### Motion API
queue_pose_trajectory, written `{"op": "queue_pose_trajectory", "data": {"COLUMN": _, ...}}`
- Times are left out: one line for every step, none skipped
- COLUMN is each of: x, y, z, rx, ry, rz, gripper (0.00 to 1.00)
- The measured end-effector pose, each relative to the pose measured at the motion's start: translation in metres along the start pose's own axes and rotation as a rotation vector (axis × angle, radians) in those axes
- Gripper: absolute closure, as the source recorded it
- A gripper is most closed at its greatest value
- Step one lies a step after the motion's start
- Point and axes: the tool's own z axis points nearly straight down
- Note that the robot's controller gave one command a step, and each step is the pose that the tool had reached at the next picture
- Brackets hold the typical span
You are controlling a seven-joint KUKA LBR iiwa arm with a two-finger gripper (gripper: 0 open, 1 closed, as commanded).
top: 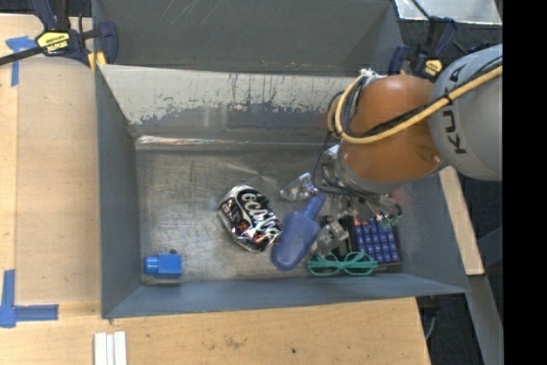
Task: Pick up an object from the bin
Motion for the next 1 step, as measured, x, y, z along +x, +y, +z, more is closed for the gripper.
{"op": "queue_pose_trajectory", "data": {"x": -0.0016, "y": 0.0017, "z": -0.0183, "rx": 0.004, "ry": -0.005, "rz": -0.004, "gripper": 0.00}}
